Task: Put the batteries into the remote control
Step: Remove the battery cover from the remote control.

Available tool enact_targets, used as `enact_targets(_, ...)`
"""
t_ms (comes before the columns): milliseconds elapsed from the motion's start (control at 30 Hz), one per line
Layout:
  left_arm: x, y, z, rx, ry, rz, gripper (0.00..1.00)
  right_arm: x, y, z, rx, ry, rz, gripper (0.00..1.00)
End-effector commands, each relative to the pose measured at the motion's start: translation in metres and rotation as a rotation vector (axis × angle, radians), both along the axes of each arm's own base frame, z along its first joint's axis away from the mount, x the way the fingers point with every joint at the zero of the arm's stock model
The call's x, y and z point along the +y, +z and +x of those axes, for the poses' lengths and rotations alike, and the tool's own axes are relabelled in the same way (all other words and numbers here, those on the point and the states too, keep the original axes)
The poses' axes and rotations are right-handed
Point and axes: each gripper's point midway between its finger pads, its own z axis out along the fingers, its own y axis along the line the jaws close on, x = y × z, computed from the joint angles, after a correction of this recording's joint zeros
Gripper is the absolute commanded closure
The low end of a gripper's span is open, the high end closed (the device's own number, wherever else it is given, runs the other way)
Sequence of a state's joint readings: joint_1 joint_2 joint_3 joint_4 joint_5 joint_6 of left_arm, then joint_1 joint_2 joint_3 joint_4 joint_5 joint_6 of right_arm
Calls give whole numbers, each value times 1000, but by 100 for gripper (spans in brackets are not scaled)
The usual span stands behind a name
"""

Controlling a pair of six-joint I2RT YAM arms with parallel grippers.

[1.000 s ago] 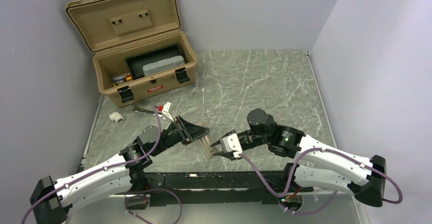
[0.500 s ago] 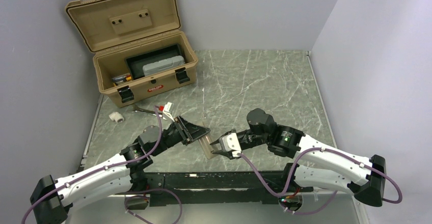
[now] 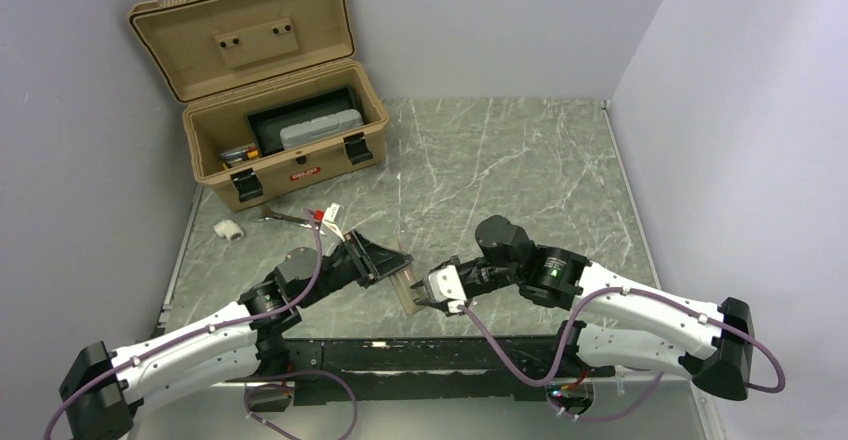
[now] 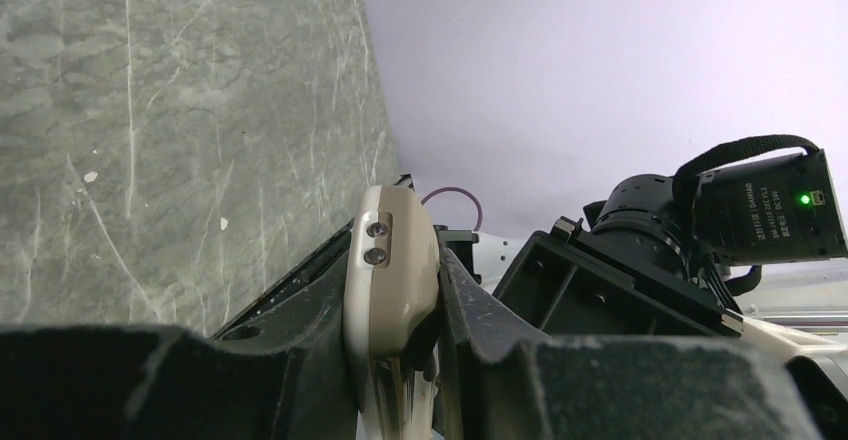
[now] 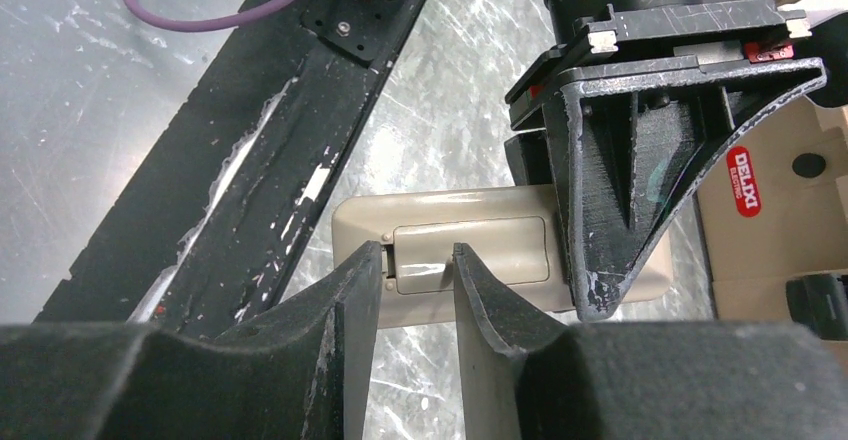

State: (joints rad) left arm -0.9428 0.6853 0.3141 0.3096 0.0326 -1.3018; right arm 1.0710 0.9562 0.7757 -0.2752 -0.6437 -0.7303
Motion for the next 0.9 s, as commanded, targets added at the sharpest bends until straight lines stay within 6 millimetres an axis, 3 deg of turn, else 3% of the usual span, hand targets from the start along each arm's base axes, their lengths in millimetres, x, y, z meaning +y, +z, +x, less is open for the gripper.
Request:
enact_targets(0, -3, 35, -6, -45, -32, -120, 100, 1, 4, 14, -80, -53, -5, 66)
enact_targets(367, -6, 30, -5, -35, -39, -112, 100, 3, 26, 22, -144, -88, 74, 67)
enact_targets(867, -6, 23, -7, -27, -45, -93, 100, 3, 38, 21, -159, -92, 114, 67)
